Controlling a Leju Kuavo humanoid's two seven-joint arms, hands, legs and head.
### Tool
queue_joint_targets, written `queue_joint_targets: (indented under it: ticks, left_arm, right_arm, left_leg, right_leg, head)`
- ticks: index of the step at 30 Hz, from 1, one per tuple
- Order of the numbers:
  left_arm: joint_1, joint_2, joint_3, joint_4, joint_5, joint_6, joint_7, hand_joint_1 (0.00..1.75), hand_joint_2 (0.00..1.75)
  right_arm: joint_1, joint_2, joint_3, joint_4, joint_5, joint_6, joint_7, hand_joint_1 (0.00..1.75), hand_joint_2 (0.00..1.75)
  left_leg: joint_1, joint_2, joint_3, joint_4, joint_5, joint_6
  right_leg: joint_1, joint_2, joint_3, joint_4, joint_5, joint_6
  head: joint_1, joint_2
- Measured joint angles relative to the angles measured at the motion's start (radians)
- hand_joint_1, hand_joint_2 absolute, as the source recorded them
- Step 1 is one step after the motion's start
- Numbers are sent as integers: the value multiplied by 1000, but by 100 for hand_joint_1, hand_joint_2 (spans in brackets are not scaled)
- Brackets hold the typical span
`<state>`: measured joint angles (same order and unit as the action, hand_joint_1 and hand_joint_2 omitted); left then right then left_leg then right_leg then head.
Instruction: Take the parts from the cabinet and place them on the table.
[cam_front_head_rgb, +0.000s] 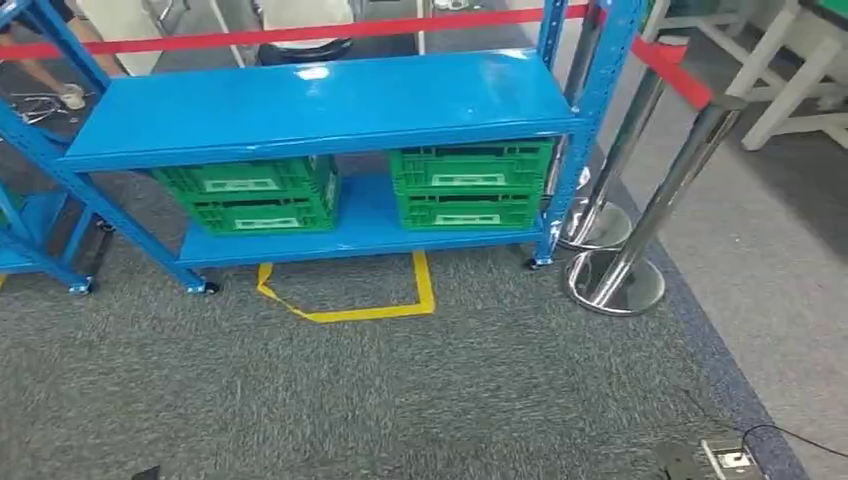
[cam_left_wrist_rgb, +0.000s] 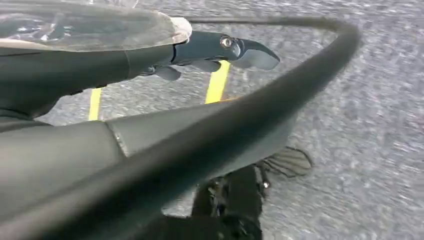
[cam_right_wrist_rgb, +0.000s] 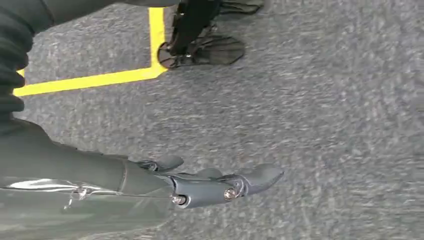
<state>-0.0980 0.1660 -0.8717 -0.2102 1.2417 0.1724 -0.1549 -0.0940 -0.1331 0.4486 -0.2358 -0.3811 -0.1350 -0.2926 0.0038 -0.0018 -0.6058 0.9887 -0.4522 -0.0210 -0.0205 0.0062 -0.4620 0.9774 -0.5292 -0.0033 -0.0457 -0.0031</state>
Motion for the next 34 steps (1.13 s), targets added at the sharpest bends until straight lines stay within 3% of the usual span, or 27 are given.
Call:
queue_joint_targets:
  ticks: [1,3,4,5,6,8,9,10,11,12,14,15,16,17,18,34]
  left_arm:
    - [-3,0,0,0,0,0,0,0,0]
    - [-1,0,0,0,-2,0,0,0,0]
    - [2,0,0,0,-2,0,0,0,0]
    - [4,0,0,0,-2,0,0,0,0]
    - [3,0,0,0,-2,0,0,0,0]
    - [-2,0,0,0,-2,0,0,0,0]
    - [-1,0,0,0,-2,1,0,0,0]
    - [0,0,0,0,-2,1,0,0,0]
    - [1,0,0,0,-1,2,0,0,0]
    - [3,-1,0,0,0,3,0,0,0]
    - [3,-3,0,0,2,5,-1,0,0]
    - [4,-8,0,0,2,5,-2,0,0]
    - [-2,-7,0,0,2,6,-2,0,0]
    - [-4,-6,0,0,2,7,-2,0,0]
    - [-2,-5,0,0,5,7,-2,0,0]
    - [-5,-3,0,0,8,11,-4,0,0]
  right_arm:
    - [-1,0,0,0,0,0,0,0,175]
    - [-1,0,0,0,0,0,0,0,175]
    - [-3,0,0,0,0,0,0,0,175]
    - [-3,-1,0,0,0,0,1,0,175]
    - [-4,-1,0,0,0,0,1,0,175]
    - [-6,-1,0,0,2,2,2,0,175]
    - [-6,-2,0,0,2,4,2,0,175]
    - [-4,-2,0,0,2,5,3,0,175]
    - [-1,-2,0,0,2,5,5,0,175]
    - [-1,-2,0,0,2,5,5,0,175]
    - [-2,-3,0,0,2,5,5,0,175]
    - [-1,-8,0,2,2,5,6,0,175]
    - [-4,-8,1,3,2,5,5,0,175]
    - [-6,-8,1,3,2,5,6,0,175]
    - [-6,-8,1,3,2,5,6,0,175]
    - [-7,-8,1,4,-6,6,13,0,175]
  left_leg:
    - [-6,3,0,0,-48,8]
    - [-6,0,7,-1,-4,22]
    - [-2,1,17,-8,6,28]
    - [4,4,33,-19,10,32]
    - [2,5,44,-24,5,40]
    - [-4,6,54,-24,-6,49]
    - [-8,6,60,-24,-12,52]
    - [-13,5,68,-24,-19,55]
    - [-16,2,78,-24,-25,56]
    - [-19,-1,89,-24,-34,56]
    - [-24,-3,117,-24,-52,55]
    - [-25,-2,117,-25,-58,52]
    - [-23,-7,112,-21,-59,47]
    - [-20,-4,108,-19,-58,44]
    - [-19,-4,109,-22,-58,44]
    - [-16,-4,116,-36,-57,31]
  right_leg:
    - [1,0,-15,-3,-5,7]
    - [1,-1,-12,-9,-19,20]
    - [7,0,0,-12,-26,29]
    - [-1,-1,9,4,-36,31]
    - [4,-1,-12,51,-61,31]
    - [5,-2,-113,228,-137,29]
    - [5,-1,-160,301,-156,29]
    - [5,-2,-190,335,-152,27]
    - [6,-2,-193,314,-118,24]
    - [11,-2,-175,251,-64,18]
    - [23,0,-111,64,61,-5]
    - [28,-1,-102,52,48,-17]
    - [31,-1,-80,24,49,-15]
    - [30,-1,-84,20,53,-7]
    - [31,0,-83,19,52,-5]
    - [32,0,-82,17,47,-13]
  head:
    - [-7,0]
    - [-5,0]
    - [-1,0]
    - [5,0]
    - [12,0]
    - [27,0]
    - [34,0]
    - [37,0]
    - [40,0]
    - [45,0]
    - [56,0]
    - [52,0]
    - [48,0]
    - [55,0]
    - [53,0]
    - [43,0]
